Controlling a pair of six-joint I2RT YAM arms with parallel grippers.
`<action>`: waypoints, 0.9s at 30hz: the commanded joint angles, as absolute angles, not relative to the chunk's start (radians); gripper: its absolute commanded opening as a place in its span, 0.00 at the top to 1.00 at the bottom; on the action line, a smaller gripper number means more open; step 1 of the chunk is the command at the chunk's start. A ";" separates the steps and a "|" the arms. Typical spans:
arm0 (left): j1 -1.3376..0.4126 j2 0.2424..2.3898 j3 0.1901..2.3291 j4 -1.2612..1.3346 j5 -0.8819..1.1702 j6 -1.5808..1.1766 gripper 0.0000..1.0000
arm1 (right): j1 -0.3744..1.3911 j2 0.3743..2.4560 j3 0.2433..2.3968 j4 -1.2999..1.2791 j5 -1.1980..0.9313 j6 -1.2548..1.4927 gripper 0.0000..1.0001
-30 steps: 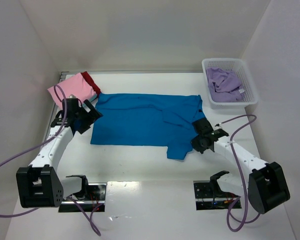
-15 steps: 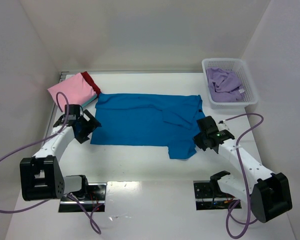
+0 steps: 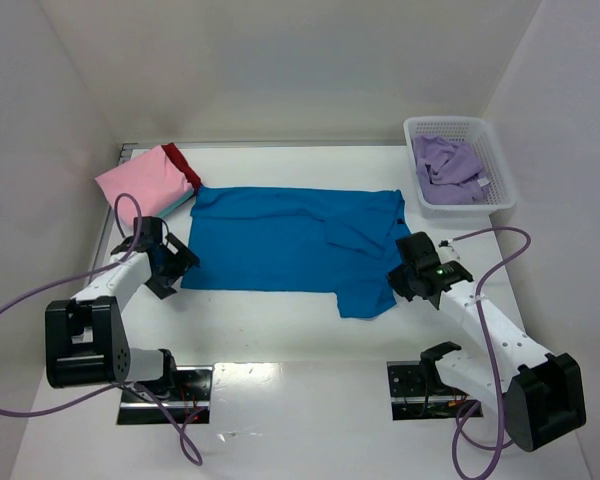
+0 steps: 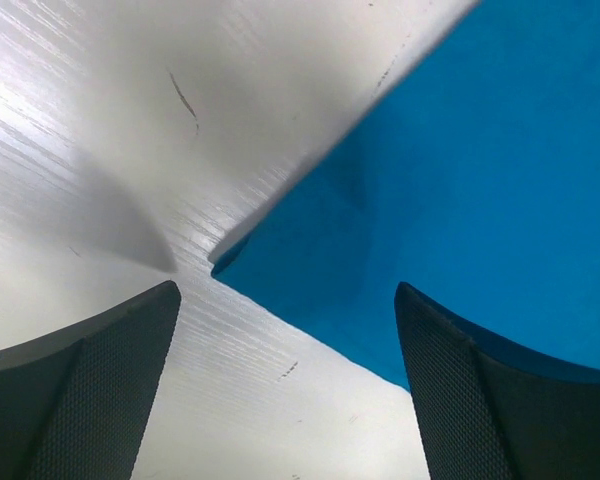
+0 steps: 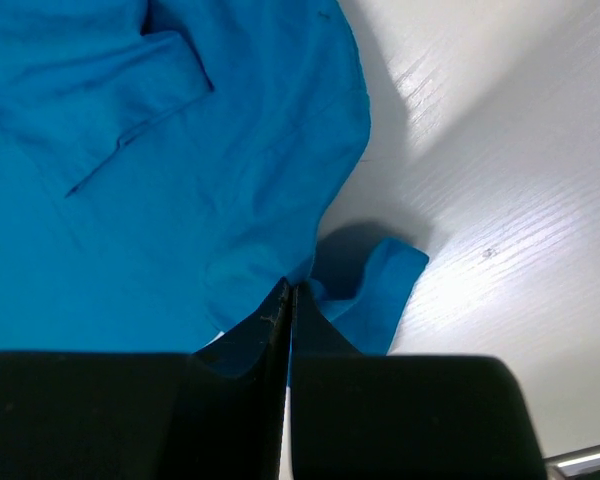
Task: Fold and stack the t-shirts
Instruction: Grap the side of the flattened tshirt closest away from the robot with both arms
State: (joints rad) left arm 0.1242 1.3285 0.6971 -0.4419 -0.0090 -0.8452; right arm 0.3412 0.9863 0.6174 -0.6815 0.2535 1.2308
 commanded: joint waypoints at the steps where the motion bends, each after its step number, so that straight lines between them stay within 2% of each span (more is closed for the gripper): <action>1: 0.132 1.355 0.693 -0.425 -0.031 -0.864 0.05 | 0.334 0.966 0.649 -0.698 0.273 1.246 1.00; 5: 0.132 1.378 0.693 -0.416 -0.040 -0.864 0.10 | 0.334 0.956 0.649 -0.698 0.264 1.246 1.00; 7: 0.132 1.387 0.693 -0.405 -0.040 -0.864 0.18 | 0.334 0.947 0.649 -0.698 0.264 1.255 1.00; 14: 0.132 1.405 0.693 -0.387 -0.049 -0.864 0.34 | 0.334 0.956 0.640 -0.689 0.255 1.255 1.00; 18: 0.132 1.423 0.693 -0.387 -0.049 -0.864 0.52 | 0.334 0.956 0.640 -0.689 0.255 1.246 1.00; 27: 0.132 1.424 0.704 -0.397 -0.040 -0.854 0.86 | 0.334 0.965 0.640 -0.689 0.255 1.246 1.00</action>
State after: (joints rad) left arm 0.1268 1.4197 0.6971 -0.3931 -0.0364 -0.8433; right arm 0.3397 0.9657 0.6174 -0.6815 0.2390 1.2373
